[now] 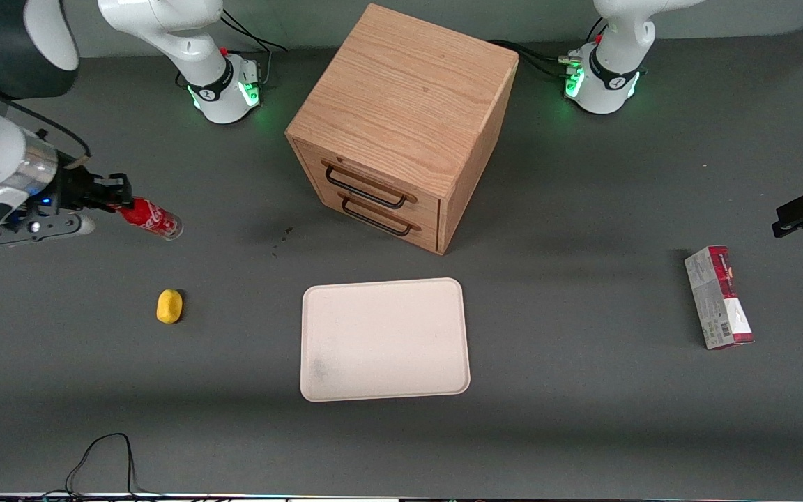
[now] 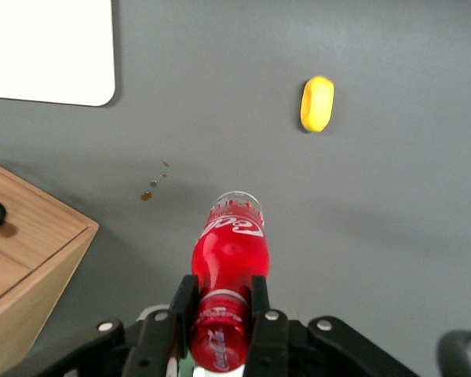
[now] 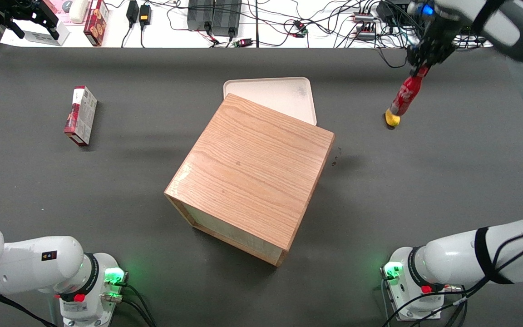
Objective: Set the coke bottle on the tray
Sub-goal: 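Lift the held bottle and carry it toward the cream tray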
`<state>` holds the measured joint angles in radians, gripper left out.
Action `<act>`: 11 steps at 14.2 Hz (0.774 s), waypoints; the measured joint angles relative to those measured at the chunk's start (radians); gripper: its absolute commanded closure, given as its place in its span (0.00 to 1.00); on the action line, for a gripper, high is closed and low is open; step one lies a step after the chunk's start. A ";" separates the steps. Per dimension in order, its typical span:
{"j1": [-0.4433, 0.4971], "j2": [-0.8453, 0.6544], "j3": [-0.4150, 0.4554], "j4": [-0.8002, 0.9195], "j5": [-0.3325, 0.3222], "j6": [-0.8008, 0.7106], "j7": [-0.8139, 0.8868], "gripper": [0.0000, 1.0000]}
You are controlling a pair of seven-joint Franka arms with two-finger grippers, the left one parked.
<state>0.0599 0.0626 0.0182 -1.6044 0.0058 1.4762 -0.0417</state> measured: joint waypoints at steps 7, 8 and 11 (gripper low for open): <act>0.025 0.226 0.027 0.309 -0.001 -0.070 0.090 1.00; 0.050 0.259 0.030 0.351 -0.002 -0.070 0.124 1.00; 0.156 0.421 0.033 0.516 -0.027 -0.058 0.272 1.00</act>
<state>0.2158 0.4834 0.0515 -1.0886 -0.0215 1.4180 0.2305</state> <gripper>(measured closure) 0.687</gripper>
